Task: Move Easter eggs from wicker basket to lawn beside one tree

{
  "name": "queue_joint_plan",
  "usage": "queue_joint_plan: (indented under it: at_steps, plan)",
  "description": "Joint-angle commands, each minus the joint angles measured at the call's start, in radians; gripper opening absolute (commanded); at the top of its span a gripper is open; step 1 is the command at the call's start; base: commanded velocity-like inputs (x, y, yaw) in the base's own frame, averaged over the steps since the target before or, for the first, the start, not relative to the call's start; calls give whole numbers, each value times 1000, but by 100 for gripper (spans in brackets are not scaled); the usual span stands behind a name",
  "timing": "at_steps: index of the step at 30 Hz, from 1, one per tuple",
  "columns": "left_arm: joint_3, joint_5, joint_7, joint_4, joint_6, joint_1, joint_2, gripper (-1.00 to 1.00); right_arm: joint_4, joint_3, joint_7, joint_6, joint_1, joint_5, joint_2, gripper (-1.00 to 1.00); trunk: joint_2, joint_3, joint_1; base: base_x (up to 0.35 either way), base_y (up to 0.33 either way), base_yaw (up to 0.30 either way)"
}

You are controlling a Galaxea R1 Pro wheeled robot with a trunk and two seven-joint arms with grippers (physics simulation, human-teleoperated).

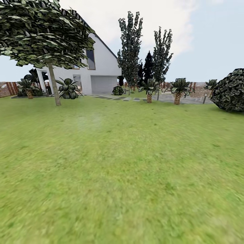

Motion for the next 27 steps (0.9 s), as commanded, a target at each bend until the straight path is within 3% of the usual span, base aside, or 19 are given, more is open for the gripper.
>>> queue_joint_plan:
  at_steps: [1,12,13,20,27]
  plan:
    - [2,1,0,2,-3,-1,0,100,1,-2,0,-3,-1,0,0,100,7,2,-3,332,1,0]
    - [3,0,1,12,-2,-1,1,100,-3,-4,-4,-24,-1,0,0,100,84,36,-45,332,0,0]
    - [3,1,1,12,-2,-1,0,100,-4,-5,-4,-39,-1,0,0,100,91,40,-49,332,0,0]
    - [3,1,2,12,-7,-1,-1,100,67,-7,-4,-330,-1,0,5,100,140,61,-76,332,0,0]
    - [3,1,1,26,-6,-1,-4,100,97,-5,-1,-351,-1,2,3,100,189,83,-103,332,0,0]
